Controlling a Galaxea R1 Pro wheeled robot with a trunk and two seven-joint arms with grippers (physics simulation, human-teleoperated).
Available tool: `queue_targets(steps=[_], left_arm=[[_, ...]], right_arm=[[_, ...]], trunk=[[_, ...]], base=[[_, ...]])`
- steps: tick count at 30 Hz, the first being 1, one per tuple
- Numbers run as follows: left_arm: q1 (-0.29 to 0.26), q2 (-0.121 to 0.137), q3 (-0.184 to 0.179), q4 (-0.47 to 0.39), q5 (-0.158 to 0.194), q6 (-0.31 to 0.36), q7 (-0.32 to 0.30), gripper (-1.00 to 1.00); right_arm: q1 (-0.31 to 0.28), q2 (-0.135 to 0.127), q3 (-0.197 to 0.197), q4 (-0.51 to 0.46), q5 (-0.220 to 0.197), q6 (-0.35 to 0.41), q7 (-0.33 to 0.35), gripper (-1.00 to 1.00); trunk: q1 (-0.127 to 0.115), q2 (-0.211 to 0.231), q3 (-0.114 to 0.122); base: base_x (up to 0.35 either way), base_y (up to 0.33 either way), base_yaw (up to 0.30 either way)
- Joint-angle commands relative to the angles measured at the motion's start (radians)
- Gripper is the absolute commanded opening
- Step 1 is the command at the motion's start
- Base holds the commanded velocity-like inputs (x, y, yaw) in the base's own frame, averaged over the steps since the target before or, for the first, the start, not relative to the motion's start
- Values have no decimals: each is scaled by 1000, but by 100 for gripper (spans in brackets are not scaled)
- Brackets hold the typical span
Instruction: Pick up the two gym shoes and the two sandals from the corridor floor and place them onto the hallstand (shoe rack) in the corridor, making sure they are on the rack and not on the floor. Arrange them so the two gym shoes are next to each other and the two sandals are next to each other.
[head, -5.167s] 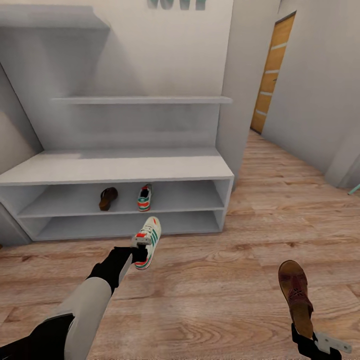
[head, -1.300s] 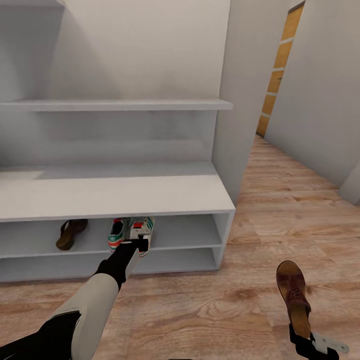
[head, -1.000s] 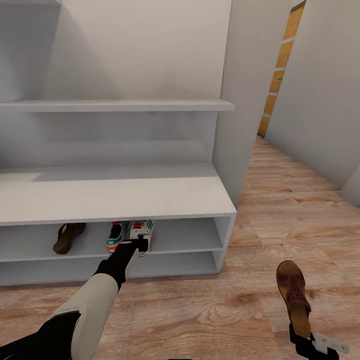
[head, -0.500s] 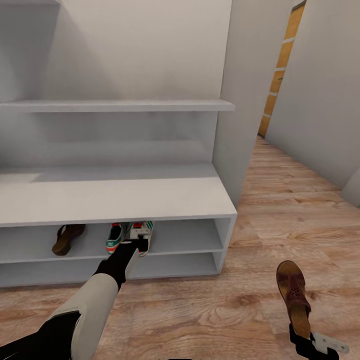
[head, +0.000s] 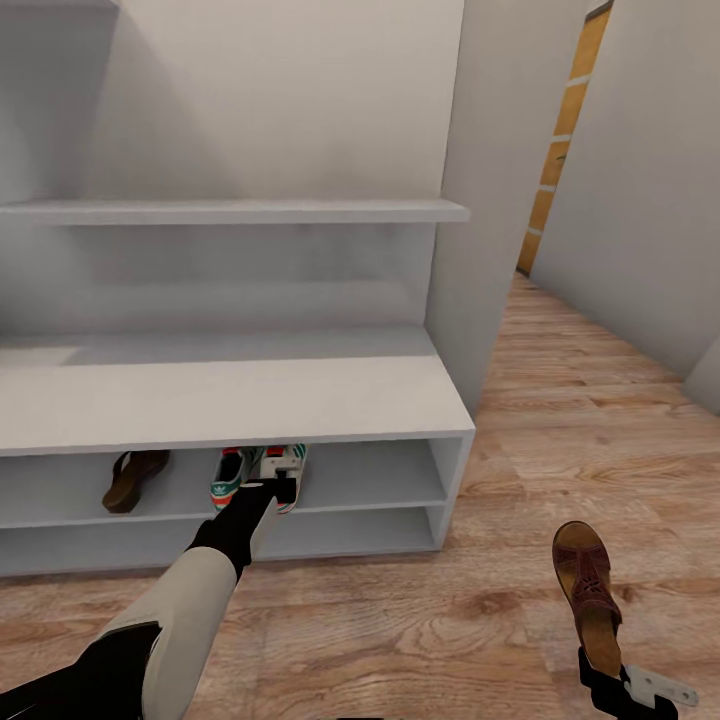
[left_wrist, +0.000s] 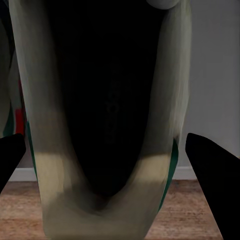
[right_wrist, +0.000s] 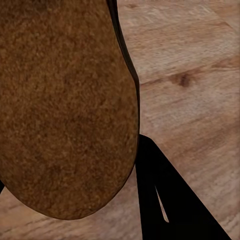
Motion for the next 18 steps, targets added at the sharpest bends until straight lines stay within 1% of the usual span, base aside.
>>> queue_targets(steps=[1,7,18], left_arm=[[0,-1,6,-2,-10,5,-2,-100],[0,0,8,-1,-10,5,-2,-100],[0,2,11,-1,-10,5,-2,-100]], right_arm=[[-1,0,-3,1,-6,-2,6,-100],[-1,0,-3,1,-6,-2,6,-100],[-1,0,-3,1,-6,-2,6,-100]], trunk=[[0,0,-1],[0,0,-1],[0,0,-1]], base=[[51,0,0],[95,0,0],[10,0,0]])
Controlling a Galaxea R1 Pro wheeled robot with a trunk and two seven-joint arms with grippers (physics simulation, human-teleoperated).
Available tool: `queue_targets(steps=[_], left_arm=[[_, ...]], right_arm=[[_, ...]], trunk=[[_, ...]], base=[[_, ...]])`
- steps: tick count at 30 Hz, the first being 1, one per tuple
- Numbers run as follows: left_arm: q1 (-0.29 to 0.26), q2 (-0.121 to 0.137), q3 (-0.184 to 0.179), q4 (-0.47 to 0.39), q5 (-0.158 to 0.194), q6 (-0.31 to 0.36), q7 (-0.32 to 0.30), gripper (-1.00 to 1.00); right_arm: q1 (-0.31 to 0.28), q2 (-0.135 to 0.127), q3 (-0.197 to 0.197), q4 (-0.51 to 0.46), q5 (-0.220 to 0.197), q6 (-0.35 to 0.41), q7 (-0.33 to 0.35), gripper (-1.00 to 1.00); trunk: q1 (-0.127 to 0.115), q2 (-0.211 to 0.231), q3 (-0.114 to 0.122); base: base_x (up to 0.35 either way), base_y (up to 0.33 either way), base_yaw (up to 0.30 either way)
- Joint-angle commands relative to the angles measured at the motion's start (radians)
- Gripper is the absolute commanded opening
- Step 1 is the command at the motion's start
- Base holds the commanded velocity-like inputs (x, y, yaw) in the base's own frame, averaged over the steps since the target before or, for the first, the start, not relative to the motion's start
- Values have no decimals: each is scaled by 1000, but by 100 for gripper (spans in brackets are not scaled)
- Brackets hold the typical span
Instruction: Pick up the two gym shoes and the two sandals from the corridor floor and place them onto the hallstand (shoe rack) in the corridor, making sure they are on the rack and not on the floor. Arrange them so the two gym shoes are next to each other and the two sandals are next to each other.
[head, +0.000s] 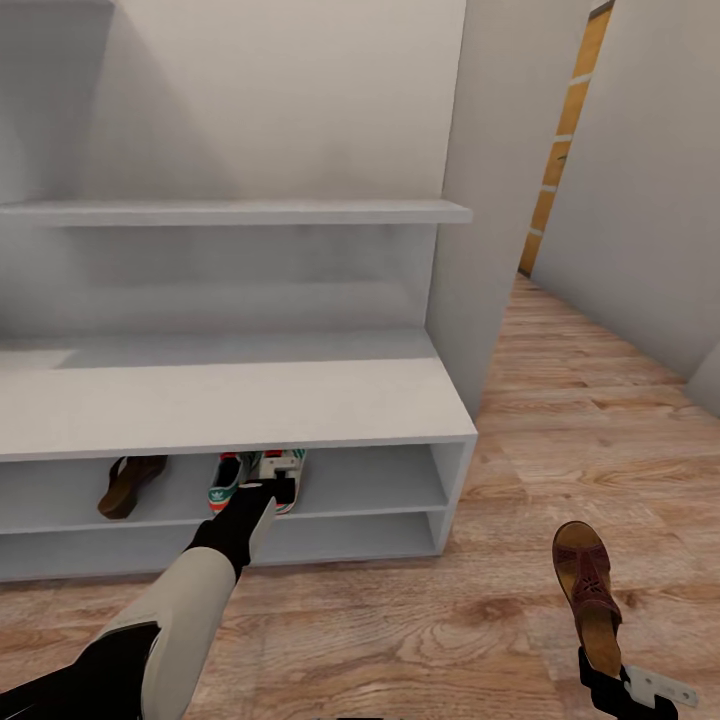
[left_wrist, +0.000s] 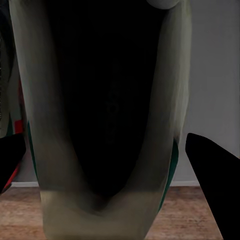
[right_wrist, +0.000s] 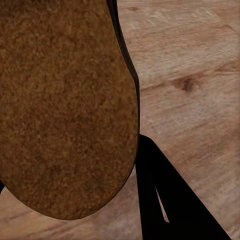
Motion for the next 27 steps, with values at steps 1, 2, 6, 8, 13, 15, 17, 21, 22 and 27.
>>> queue_targets(steps=[1,2,6,8,13,15,17,21,22,27], left_arm=[[0,-1,7,-2,-10,5,-2,-100],[0,0,8,-1,-10,5,-2,-100],[0,5,9,5,10,5,-1,-100],[0,6,8,9,15,5,-1,100],[-1,6,7,11,17,5,-1,100],[-1,6,8,10,18,5,-1,100],[-1,6,8,9,19,5,-1,100],[0,6,8,6,18,4,-2,100],[0,6,8,5,18,4,-2,100],[1,5,7,1,18,3,-2,100]], right_arm=[[-1,0,-3,1,-6,-2,6,-100],[-1,0,-3,1,-6,-2,6,-100],[-1,0,-3,1,-6,-2,6,-100],[-1,0,-3,1,-6,-2,6,-100],[-1,0,-3,1,-6,-2,6,-100],[-1,0,-3,1,-6,-2,6,-100],[-1,0,-3,1,-6,-2,6,-100],[-1,0,-3,1,-6,-2,6,-100],[-1,0,-3,1,-6,-2,6,-100],[-1,0,-3,1,-6,-2,6,-100]], trunk=[[0,0,-1],[0,0,-1],[0,0,-1],[0,0,-1],[0,0,-1],[0,0,-1],[0,0,-1],[0,0,-1],[0,0,-1],[0,0,-1]], base=[[0,0,0],[0,0,0],[0,0,0],[0,0,0],[0,0,0],[0,0,0],[0,0,0],[0,0,0],[0,0,0],[0,0,0]])
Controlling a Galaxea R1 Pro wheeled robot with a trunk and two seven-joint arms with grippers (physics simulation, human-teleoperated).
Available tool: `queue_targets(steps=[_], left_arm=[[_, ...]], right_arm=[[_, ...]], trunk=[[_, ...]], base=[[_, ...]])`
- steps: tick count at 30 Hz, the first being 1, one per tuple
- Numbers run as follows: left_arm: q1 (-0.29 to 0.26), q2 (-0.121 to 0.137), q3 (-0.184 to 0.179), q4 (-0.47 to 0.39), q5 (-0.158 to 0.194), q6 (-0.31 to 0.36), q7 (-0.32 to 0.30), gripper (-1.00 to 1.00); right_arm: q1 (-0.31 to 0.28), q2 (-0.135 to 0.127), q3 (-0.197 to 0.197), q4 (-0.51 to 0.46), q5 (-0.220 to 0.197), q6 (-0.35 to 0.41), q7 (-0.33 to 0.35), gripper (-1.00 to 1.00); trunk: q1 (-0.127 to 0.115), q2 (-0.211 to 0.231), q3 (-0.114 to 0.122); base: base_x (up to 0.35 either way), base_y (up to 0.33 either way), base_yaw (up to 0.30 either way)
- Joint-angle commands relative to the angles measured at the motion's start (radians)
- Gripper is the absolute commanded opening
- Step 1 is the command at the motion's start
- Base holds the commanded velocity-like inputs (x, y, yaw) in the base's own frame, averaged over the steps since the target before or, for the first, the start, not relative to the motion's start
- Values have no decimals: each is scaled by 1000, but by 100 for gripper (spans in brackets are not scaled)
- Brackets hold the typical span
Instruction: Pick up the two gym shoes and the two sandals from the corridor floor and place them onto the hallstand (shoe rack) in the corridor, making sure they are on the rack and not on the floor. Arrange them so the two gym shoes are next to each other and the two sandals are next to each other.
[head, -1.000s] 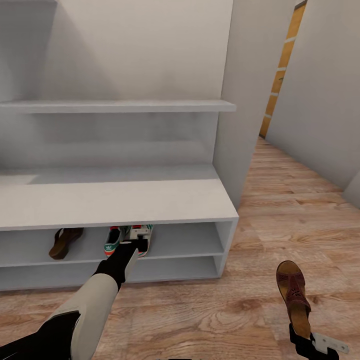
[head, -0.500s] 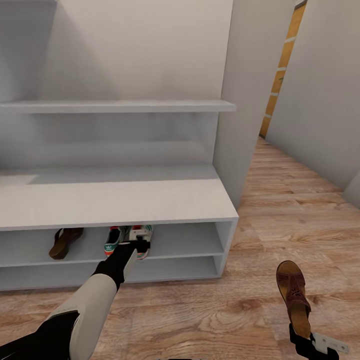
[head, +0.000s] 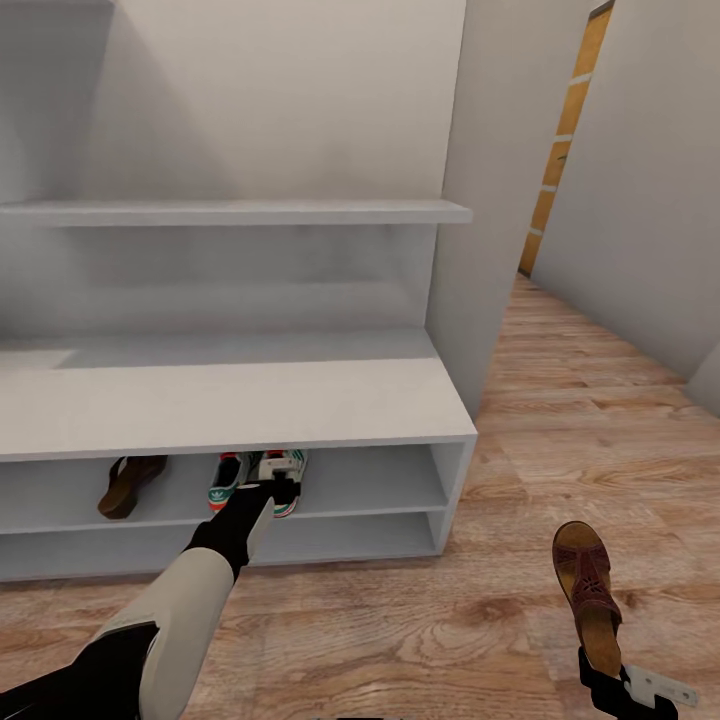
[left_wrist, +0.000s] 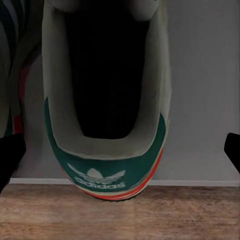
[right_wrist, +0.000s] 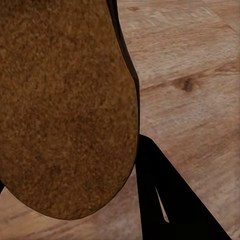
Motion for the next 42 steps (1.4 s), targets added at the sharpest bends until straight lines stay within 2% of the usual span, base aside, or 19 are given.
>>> queue_targets(steps=[1,8,20,22,25,31,37,40,42], left_arm=[[0,-2,6,-3,-10,5,-2,100],[0,-4,5,-4,-10,4,-2,100],[1,-3,4,-4,-11,1,-7,100],[4,-2,2,-4,-11,-22,-11,100],[27,0,1,-3,-10,-95,-14,100],[139,3,0,-1,-10,-246,-17,100],[304,6,-1,-2,-11,-427,-18,100],[399,25,-1,-2,-12,-486,-32,100],[443,43,-1,-2,-12,-516,-54,100]], right_arm=[[-1,0,-3,1,-6,-2,6,-100],[-1,0,-3,1,-6,-2,6,-100],[-1,0,-3,1,-6,-2,6,-100],[-1,0,-3,1,-6,-2,6,-100],[-1,0,-2,1,-6,-2,6,-100],[-1,0,-2,2,-5,-2,6,-100],[-1,0,-2,3,-5,-3,6,-100],[-1,1,-1,3,-5,-4,6,-100],[-1,3,-1,3,-5,-4,7,-100]], trunk=[[0,0,-1],[0,0,-1],[0,0,-1],[0,0,-1],[0,0,-1],[0,0,-1],[0,0,-1],[0,0,-1],[0,0,-1]], base=[[0,0,0],[-28,0,0],[-300,0,0],[-336,0,0],[-337,0,0],[-336,0,0],[-189,0,0],[-32,0,0],[-13,0,0]])
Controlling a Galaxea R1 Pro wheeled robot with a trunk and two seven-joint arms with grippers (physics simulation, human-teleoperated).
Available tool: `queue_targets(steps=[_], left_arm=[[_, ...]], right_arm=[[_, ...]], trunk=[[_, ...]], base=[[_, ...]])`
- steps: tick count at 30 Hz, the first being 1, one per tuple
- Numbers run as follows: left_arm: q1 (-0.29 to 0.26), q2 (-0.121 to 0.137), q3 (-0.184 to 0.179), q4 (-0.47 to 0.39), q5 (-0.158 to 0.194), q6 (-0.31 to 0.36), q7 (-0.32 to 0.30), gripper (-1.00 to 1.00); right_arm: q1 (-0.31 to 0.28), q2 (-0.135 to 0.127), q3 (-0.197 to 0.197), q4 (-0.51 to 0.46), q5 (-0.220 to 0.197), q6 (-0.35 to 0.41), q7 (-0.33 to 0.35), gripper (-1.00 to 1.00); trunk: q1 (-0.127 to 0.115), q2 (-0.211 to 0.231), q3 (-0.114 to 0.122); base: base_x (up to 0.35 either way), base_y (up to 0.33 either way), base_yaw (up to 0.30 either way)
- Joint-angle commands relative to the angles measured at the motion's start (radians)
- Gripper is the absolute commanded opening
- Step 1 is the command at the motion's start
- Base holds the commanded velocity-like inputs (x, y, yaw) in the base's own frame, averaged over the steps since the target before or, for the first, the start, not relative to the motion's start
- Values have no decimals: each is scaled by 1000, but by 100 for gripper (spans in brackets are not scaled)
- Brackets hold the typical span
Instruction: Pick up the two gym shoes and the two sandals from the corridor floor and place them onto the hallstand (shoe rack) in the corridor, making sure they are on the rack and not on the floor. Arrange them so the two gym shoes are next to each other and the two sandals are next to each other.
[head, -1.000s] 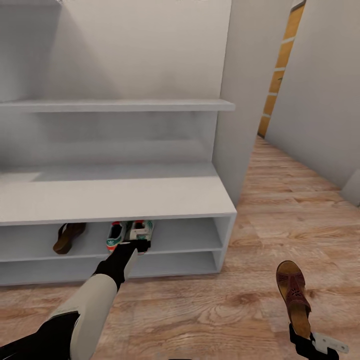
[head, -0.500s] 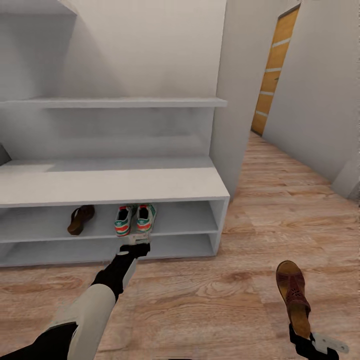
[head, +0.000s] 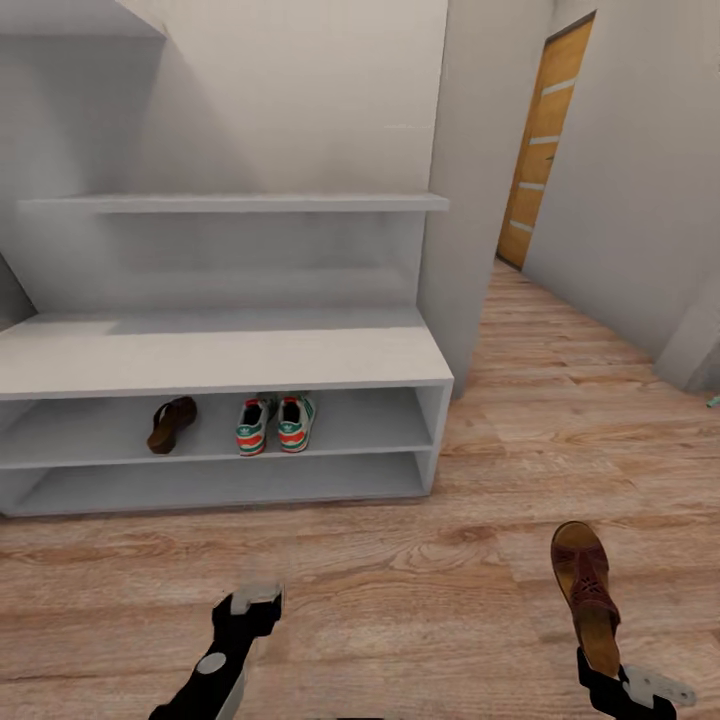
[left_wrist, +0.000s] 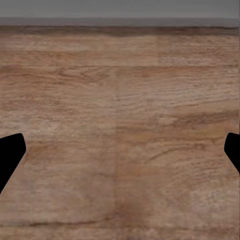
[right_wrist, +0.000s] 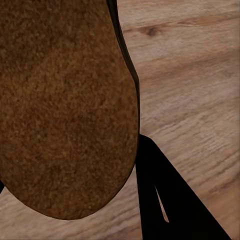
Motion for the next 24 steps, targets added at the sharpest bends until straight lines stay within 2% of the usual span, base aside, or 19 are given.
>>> queue_targets(steps=[1,2,5,6,9,12,13,16,17,20,21,24], left_arm=[[13,5,5,2,-11,-16,-8,100],[55,31,5,9,-11,-52,-53,100],[100,65,5,13,-11,-71,-95,100],[132,92,6,14,-11,-78,-108,100],[154,116,7,14,-9,-80,-114,100],[165,129,8,31,-8,-81,-108,100],[166,131,9,59,-9,-82,-103,100],[167,132,12,70,-9,-82,-101,100],[167,132,60,73,-11,-82,-101,100],[167,133,72,73,-12,-82,-102,100],[167,140,85,75,-14,-82,-104,100],[167,143,86,75,-14,-82,-104,100]], right_arm=[[-1,1,-3,1,-6,-2,7,-100],[-1,2,-3,1,-6,-2,7,-100],[-1,3,-3,2,-6,-2,7,-100],[-1,3,-2,2,-6,-2,7,-100],[-1,4,-2,3,-5,-2,7,-100],[-1,6,-2,2,-5,-2,8,-100],[-1,9,-2,3,-5,-2,9,-100],[-1,10,-2,3,-5,-3,8,-100],[-1,10,-3,4,-6,-5,7,-100],[-1,10,-3,4,-6,-5,7,-100],[-1,9,-3,4,-6,-6,7,-100],[-1,10,-3,5,-6,-6,7,-100]], trunk=[[0,0,-1],[0,0,-1],[0,0,-1],[0,0,-1],[0,0,-1],[0,0,-1],[0,0,-1],[0,0,-1],[0,0,-1],[0,0,-1],[0,0,-1],[0,0,-1]], base=[[-8,0,0],[-3,0,0],[-2,0,0],[0,0,0],[0,0,0],[0,0,0],[0,0,0],[-13,27,0],[-143,248,0],[-142,260,0],[-99,292,0],[-101,293,0]])
